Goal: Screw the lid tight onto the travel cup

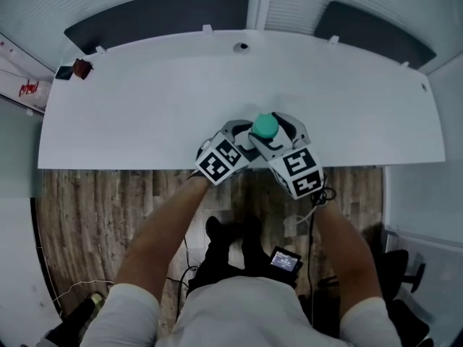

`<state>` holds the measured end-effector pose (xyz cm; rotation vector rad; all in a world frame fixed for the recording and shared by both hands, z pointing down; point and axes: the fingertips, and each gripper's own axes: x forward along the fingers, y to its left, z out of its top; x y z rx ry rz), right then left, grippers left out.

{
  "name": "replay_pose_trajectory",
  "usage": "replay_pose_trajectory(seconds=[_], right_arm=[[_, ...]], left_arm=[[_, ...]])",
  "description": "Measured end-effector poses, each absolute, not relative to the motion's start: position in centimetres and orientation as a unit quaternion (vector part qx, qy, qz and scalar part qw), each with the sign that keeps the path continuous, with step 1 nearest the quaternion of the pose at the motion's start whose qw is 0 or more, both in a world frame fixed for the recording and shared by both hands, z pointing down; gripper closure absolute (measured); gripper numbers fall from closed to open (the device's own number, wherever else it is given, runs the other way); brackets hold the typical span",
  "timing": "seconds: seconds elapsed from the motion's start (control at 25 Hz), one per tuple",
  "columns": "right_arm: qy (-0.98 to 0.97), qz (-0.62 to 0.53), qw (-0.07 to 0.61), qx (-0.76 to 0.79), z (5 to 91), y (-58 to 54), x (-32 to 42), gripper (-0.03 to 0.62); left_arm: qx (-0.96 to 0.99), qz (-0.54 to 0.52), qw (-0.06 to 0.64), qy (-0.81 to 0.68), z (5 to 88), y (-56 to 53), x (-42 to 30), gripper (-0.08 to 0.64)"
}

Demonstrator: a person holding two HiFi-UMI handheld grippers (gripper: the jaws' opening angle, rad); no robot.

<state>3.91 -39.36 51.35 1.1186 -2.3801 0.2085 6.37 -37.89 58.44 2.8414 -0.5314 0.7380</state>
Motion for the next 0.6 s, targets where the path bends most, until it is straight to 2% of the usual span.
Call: replay_pose_trajectory(seconds=[0.44,0.6], right_arm=[[-0.826,0.085,0.230,0.508,51.20,-39.66,4.55,0.275],[-0.839,0.080,0.230,0.487,51.32,-39.54,4.31,0.275]], left_arm=[[0.924,0.191,0.118,-0.310,58.24,-38.13,6.31,0.264],[0.933,0.187,0.126,-0.282,58.40,-37.92,6.18,0.262]])
